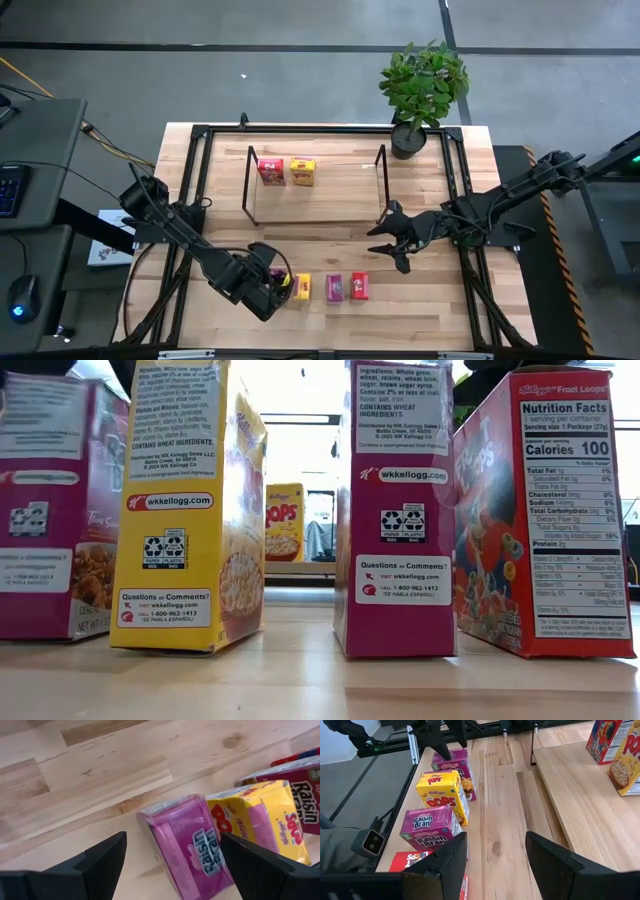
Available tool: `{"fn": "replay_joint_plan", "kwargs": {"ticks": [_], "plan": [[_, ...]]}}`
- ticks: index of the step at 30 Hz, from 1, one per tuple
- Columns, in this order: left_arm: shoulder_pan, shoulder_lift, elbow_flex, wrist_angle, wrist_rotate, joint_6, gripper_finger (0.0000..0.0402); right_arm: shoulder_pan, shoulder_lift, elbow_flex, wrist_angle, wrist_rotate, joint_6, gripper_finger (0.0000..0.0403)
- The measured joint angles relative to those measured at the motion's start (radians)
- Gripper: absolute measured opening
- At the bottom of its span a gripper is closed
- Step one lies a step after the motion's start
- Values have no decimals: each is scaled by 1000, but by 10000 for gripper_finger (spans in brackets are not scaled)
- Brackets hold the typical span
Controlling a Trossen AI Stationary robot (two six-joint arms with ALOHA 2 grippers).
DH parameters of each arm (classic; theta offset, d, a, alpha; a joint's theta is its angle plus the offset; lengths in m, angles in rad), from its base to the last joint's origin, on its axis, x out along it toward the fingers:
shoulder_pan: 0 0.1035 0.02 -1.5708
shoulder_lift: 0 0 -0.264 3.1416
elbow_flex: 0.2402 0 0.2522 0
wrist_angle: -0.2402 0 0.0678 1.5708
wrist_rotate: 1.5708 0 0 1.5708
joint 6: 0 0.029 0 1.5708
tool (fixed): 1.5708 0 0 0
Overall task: Stack cereal on shelf
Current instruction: Put the purple cereal box on the shelf
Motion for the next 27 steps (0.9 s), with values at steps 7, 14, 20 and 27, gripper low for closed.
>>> {"fn": "replay_joint_plan", "kwargs": {"ticks": [7, 14, 20, 27], "plan": [[0, -1, -34, 49, -21, -9, 314, 0, 0, 0, 0, 2, -17, 195], [1, -2, -58, 103, -40, 2, 314, 0, 0, 0, 0, 47, -18, 195], [1, -2, -58, 113, -51, 55, 314, 0, 0, 0, 1, 48, -18, 195], [1, -5, -59, 111, -48, 115, 314, 0, 0, 0, 1, 48, -18, 195]]}}
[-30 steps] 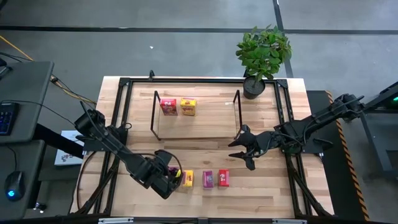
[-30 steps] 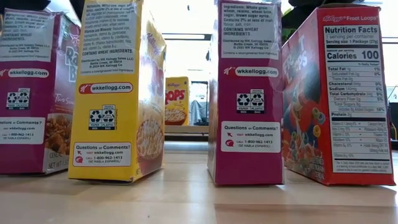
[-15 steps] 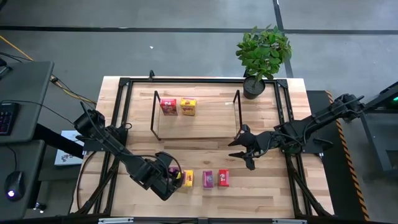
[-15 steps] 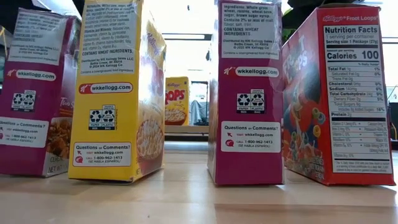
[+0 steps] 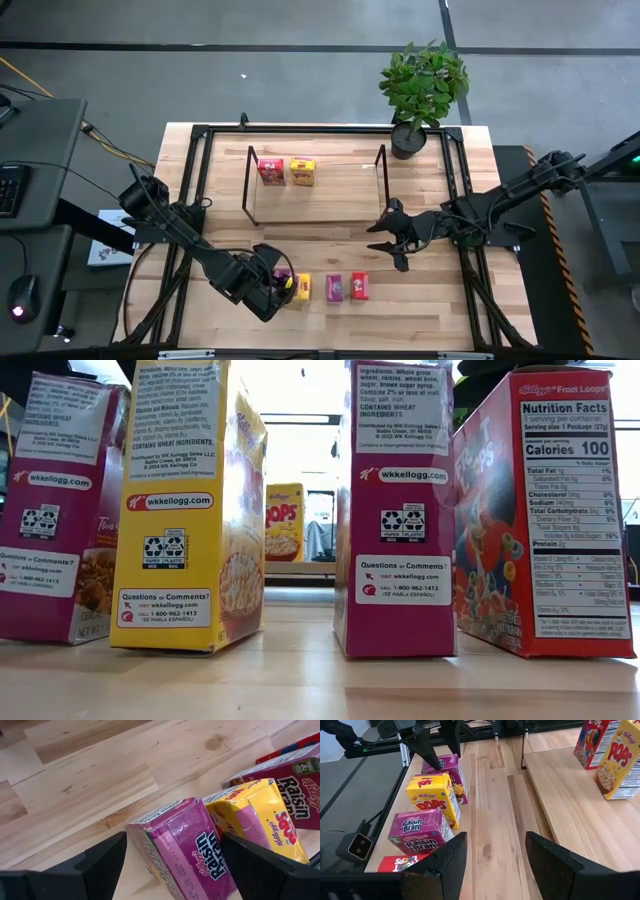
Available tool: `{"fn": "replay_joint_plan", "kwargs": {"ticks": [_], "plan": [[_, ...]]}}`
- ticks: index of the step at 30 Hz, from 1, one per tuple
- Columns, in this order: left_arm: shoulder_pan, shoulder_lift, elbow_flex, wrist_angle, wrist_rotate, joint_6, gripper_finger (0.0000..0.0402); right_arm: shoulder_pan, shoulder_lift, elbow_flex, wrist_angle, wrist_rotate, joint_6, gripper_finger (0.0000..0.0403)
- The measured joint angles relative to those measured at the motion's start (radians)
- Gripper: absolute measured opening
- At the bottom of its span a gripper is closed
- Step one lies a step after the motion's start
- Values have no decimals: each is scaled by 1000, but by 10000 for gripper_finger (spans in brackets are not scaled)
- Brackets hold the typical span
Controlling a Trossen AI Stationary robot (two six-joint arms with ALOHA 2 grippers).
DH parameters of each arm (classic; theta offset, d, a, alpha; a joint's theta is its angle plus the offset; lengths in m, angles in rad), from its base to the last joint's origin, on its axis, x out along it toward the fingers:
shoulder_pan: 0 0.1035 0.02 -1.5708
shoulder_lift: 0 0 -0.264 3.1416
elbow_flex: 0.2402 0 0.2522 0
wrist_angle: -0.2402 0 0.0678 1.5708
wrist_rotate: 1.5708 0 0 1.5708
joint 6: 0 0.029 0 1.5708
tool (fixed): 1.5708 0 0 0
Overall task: Stack cereal on shelf
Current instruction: Put the purple cereal box on the shelf
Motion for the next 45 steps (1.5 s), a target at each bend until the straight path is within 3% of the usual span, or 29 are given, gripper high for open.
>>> {"fn": "replay_joint_plan", "kwargs": {"ticks": [13, 28, 45], "plan": [[-19, -42, -2, -20, 21, 6, 314, 0, 0, 0, 24, 0, 0, 195], [-55, -39, -2, -35, -114, -117, 314, 0, 0, 0, 28, 0, -4, 195], [-73, 32, -1, -17, -98, -140, 314, 0, 0, 0, 31, 1, -7, 195]]}}
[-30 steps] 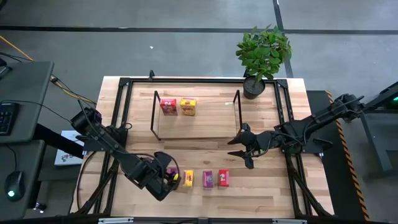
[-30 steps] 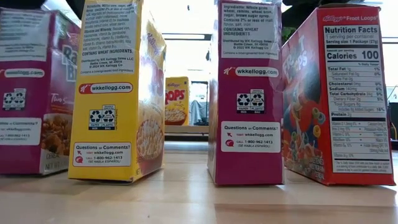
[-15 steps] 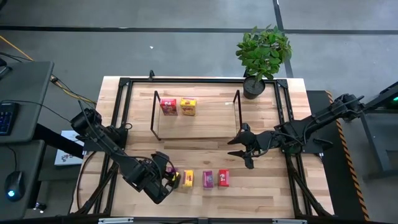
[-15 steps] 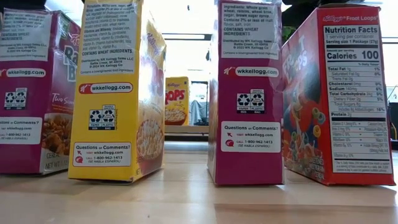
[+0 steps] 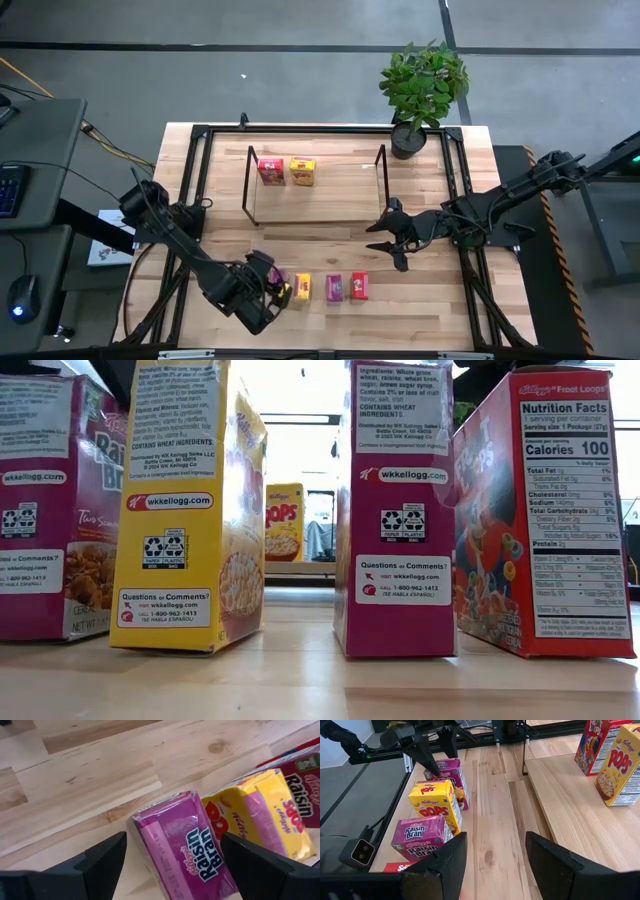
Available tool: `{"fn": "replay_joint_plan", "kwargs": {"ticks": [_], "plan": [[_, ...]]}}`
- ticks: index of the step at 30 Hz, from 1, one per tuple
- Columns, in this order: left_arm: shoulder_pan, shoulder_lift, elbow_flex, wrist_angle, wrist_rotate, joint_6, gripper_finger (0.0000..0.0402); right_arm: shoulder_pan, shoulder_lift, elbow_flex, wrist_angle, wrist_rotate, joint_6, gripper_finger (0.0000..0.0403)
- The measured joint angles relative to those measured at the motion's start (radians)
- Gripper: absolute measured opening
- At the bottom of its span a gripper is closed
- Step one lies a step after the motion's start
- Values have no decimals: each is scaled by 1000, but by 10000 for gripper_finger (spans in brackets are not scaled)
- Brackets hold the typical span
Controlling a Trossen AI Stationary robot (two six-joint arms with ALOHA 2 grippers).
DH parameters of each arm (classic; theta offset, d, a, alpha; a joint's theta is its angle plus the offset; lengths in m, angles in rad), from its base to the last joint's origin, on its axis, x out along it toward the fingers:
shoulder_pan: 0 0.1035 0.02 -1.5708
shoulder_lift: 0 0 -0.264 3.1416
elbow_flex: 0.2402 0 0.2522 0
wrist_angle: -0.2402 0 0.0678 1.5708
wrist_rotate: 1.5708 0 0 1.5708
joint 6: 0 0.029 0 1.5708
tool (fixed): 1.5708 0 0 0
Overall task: Stack cereal on shelf
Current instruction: Put the purple cereal box on the shelf
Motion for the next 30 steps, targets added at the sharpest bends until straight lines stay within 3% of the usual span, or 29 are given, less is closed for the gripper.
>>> {"fn": "replay_joint_plan", "kwargs": {"ticks": [25, 30], "plan": [[29, 86, 1, 38, 22, 223, 314, 0, 0, 0, 14, 1, -26, 195], [29, 86, 1, 34, 76, 227, 314, 0, 0, 0, 14, 1, -26, 195]]}}
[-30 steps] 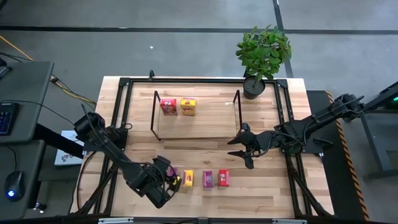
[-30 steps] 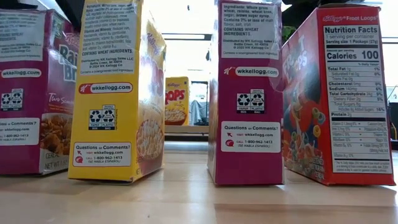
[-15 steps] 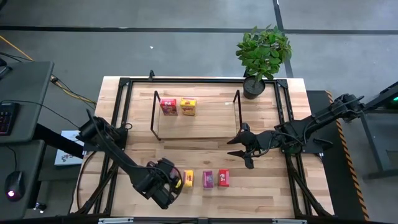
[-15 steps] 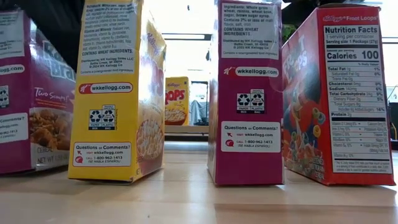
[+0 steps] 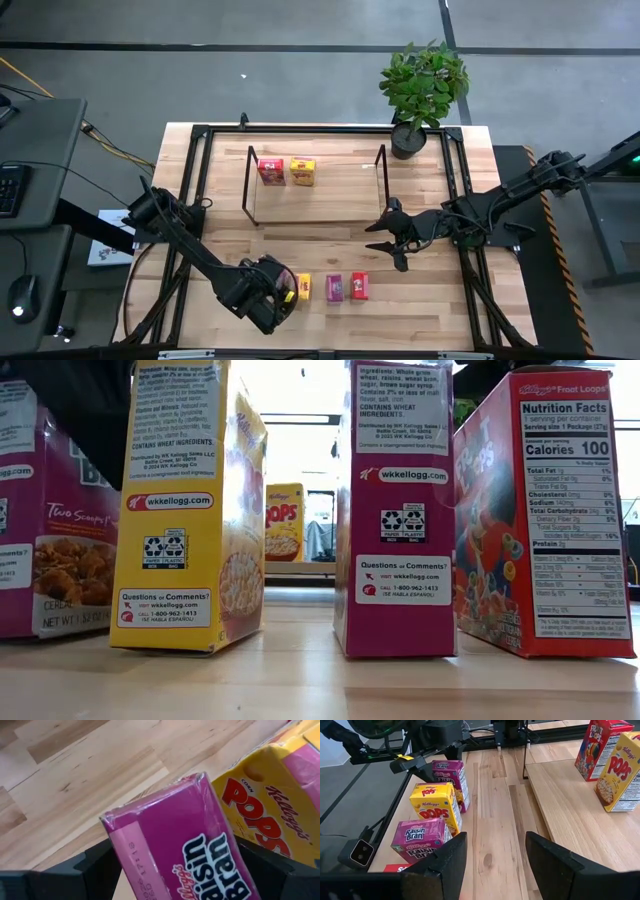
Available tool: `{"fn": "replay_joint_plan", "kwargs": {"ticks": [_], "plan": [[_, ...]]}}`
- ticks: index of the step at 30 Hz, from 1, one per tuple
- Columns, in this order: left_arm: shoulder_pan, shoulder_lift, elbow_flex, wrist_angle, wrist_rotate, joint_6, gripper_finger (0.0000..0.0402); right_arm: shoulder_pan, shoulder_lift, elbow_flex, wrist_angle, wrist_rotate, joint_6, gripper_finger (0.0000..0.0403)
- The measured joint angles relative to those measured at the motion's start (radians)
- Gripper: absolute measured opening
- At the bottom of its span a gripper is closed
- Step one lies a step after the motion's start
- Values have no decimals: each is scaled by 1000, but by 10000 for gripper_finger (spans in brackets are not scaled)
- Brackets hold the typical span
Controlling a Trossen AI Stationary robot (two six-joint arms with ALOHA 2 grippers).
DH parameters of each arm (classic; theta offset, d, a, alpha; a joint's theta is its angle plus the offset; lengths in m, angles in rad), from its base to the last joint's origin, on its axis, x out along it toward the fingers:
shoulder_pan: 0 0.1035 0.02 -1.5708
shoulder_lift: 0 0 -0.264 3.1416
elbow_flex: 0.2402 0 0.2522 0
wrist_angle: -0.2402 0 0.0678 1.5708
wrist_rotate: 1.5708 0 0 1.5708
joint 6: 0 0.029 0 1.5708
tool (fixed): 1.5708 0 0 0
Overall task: Stack cereal on shelf
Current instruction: Put the purple cereal box on the shelf
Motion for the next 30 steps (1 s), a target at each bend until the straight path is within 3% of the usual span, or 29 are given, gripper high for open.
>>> {"fn": "replay_joint_plan", "kwargs": {"ticks": [7, 16, 21, 25, 30], "plan": [[-12, 0, 0, -5, 8, 5, 288, 0, 0, 0, 0, 26, 0, 195], [-17, -40, 0, -55, 31, 59, 177, 0, 0, 0, 0, 42, 0, 195], [-11, -132, 0, -138, -48, 115, 132, 0, 0, 0, 3, 42, 0, 195], [18, -239, 0, -220, -140, 199, 121, 0, 0, 0, 6, 42, -1, 195], [114, -389, 0, -240, -342, 452, 123, 0, 0, 0, 12, 48, -26, 195]]}}
